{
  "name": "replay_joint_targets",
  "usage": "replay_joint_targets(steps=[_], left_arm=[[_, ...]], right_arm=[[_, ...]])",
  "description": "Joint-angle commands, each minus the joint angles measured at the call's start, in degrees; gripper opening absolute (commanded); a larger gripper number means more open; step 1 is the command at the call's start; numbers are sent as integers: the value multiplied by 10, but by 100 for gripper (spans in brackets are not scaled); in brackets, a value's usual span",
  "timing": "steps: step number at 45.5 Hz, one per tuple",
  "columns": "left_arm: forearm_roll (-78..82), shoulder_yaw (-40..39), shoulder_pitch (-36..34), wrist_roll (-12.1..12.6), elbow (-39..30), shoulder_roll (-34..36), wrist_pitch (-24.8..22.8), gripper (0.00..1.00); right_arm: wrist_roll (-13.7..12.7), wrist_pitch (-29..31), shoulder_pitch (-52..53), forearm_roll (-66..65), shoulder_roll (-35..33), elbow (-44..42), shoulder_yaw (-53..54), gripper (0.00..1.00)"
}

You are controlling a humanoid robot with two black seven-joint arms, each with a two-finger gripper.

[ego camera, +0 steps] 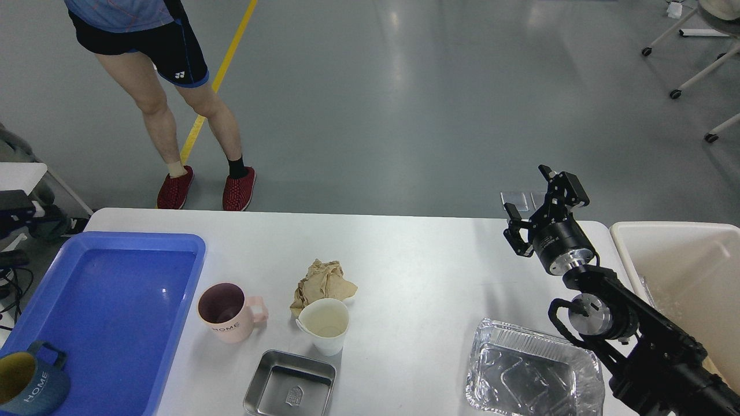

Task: Tidy desktop

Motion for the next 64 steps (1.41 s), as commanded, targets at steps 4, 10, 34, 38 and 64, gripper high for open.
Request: replay_joint_targets(steps=[4,10,34,38,64], left_arm=[[4,25,17,23,5,-114,79,95],[11,60,18,31,27,-183,121,95],[11,124,18,35,161,-339,154,94],[11,135,18,35,171,-356,154,93],[11,177,18,34,216,-414,182,70]], right_arm=[[0,0,0,0,3,-1,0,100],[0,0,-1,0,3,-1,0,100],[0,0,-7,0,1,-5,0,100],[0,1,-7,0,1,-9,0,100],[0,1,-7,0,2,-9,0,100]])
